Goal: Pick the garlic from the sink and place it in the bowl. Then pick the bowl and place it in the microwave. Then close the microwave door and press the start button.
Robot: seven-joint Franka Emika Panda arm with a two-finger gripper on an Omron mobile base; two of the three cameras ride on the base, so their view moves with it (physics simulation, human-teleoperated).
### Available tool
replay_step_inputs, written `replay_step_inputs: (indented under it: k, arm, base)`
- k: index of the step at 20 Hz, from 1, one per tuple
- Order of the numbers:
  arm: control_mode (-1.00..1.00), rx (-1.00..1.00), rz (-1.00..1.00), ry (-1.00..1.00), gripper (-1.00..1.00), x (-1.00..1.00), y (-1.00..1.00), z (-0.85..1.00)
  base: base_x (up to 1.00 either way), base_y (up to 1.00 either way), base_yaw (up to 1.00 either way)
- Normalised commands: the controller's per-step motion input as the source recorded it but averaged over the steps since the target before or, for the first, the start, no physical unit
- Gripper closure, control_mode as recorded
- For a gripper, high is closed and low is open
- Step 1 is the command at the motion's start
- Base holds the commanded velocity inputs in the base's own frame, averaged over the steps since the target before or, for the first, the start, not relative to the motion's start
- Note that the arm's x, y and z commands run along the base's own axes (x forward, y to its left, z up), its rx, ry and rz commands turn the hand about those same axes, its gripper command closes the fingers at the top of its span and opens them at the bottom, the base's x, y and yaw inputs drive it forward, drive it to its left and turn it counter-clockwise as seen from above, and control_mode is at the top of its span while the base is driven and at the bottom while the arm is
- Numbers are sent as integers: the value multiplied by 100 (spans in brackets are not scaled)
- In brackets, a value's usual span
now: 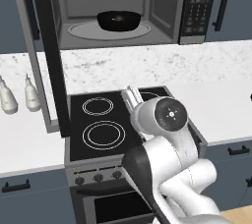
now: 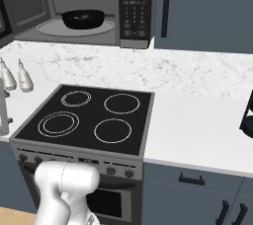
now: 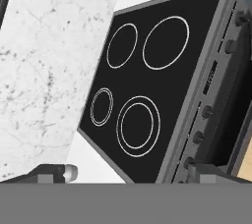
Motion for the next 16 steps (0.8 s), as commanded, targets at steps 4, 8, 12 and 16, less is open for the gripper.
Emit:
replay_step_inputs:
  k: [4,8,12,16]
  arm:
    - [-100,1,-16,-23,-100,-92,49,-6]
    - [-100,2,-11,-16,-100,-82,19,-57]
    - [-100,0,-12,-7,-100,-31,39,-76]
    - [-100,0,-6,-9,-100,-11,71,-93]
  base:
    - [0,0,0]
    - [0,0,0]
    - [0,0,0]
    - [0,0,0]
